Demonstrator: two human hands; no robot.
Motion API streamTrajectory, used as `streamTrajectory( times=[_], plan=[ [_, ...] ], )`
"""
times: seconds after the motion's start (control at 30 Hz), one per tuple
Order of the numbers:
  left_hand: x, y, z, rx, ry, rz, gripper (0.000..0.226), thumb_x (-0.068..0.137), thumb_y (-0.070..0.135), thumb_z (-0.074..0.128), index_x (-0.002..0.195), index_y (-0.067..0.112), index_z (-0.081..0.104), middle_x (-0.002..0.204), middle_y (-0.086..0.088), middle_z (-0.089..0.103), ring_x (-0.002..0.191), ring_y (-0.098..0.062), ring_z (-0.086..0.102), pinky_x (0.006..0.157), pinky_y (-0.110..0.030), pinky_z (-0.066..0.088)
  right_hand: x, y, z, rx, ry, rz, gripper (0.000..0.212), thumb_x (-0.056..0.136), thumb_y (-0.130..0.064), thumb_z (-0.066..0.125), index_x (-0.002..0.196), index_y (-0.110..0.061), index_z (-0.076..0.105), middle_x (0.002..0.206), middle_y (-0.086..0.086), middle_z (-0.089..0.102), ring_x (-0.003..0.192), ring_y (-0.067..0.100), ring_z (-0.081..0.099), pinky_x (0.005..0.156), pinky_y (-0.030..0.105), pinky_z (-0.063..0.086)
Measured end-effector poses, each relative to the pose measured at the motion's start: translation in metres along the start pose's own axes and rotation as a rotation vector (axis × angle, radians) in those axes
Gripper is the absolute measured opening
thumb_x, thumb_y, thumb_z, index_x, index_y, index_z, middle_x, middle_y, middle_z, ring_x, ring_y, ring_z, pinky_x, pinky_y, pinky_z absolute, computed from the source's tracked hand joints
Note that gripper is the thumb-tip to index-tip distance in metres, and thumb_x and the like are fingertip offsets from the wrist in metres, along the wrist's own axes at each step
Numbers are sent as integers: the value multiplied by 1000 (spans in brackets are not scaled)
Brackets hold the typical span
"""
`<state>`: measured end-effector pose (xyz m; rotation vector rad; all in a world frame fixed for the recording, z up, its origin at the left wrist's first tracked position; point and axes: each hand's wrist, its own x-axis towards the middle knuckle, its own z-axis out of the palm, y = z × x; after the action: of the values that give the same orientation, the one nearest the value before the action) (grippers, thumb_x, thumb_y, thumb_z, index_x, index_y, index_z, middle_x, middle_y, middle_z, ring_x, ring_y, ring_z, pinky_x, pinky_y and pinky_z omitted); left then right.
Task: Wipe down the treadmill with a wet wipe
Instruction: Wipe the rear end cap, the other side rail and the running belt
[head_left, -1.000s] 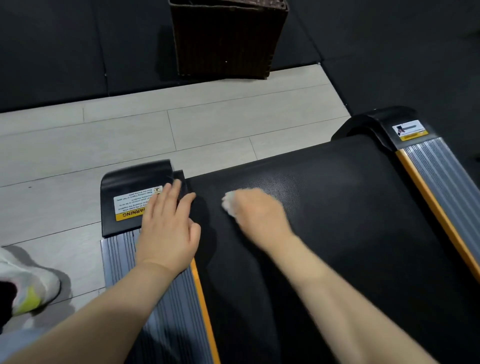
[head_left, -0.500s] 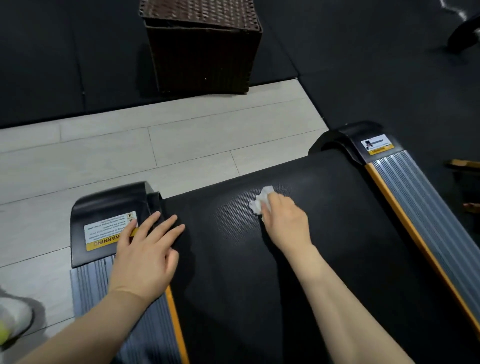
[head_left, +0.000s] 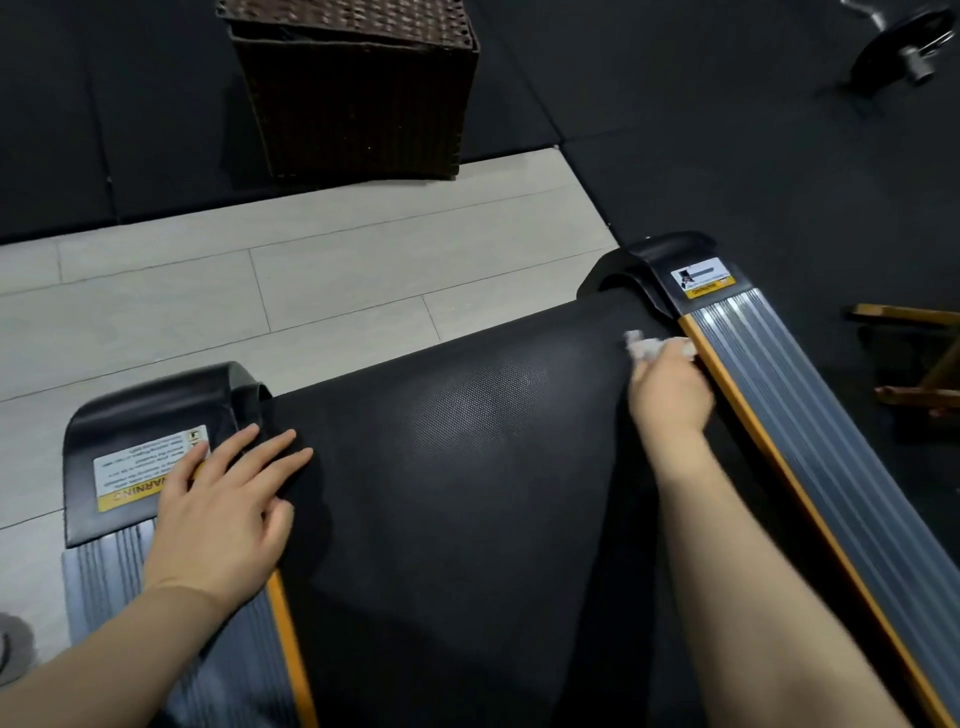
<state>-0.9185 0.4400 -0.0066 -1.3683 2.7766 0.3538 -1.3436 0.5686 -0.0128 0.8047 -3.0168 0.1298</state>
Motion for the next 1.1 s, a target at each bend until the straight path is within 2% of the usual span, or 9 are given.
streamTrajectory(
  times=[0.17,0.33,0.5,0.63,0.77,0.83,0.93,1.03,1.1],
  plan=[
    [-1,0,-1,15,-4,-4,56,83,33,31,125,30,68,137,7,60,136,-21,45,113,-47,25,-36,-12,0,95,-61,-314,27,92,-22,50,114,-6,47,103,16,61,89,36,60,63,38,44],
    [1,0,-1,7,-4,-4,56,82,31,31,124,31,68,136,8,61,136,-20,45,113,-47,25,21,32,-7,-84,-8,9,19,98,-22,45,106,-5,48,98,19,66,88,38,64,63,36,37],
    [1,0,-1,1,-4,-11,55,82,31,31,123,33,68,136,10,60,136,-18,44,113,-45,25,18,-10,-7,-5,-53,77,30,95,-18,49,120,-4,40,104,22,64,90,41,64,65,36,41],
    [2,0,-2,5,-5,-12,55,81,30,32,123,34,68,136,11,60,136,-18,45,114,-45,24,-30,-99,-1,140,-136,-271,34,88,-20,48,121,-16,44,98,13,66,83,36,64,65,34,41],
    [1,-1,-2,14,-10,-11,55,82,31,32,124,35,67,137,12,59,137,-17,44,115,-45,23,-117,-178,15,27,-175,-835,46,70,-28,65,113,-10,63,86,13,69,54,23,64,43,23,38],
    [1,-1,-2,6,-13,-10,54,82,31,33,124,35,67,137,12,59,137,-17,44,115,-45,23,-121,-188,16,-32,-160,-928,41,76,-30,60,109,-7,64,85,13,69,51,22,62,41,22,33],
    [2,-3,-3,-15,-19,-12,54,82,31,33,123,36,68,137,13,59,138,-16,44,116,-46,25,-62,-150,19,-153,-150,-621,46,96,-26,32,130,4,42,103,19,66,82,30,69,61,34,46],
    [2,-3,-2,-11,-18,-13,54,82,32,33,122,37,68,137,14,59,138,-16,44,116,-46,24,4,-89,5,-75,-41,-149,44,98,-22,40,135,1,37,113,24,63,99,39,65,80,42,48],
    [4,-2,-1,-10,-15,-15,53,82,32,33,122,37,67,137,15,59,138,-15,43,116,-45,24,11,-89,2,-50,-61,-54,45,99,-24,39,139,-4,35,116,26,60,105,43,59,83,45,46]
  ],
)
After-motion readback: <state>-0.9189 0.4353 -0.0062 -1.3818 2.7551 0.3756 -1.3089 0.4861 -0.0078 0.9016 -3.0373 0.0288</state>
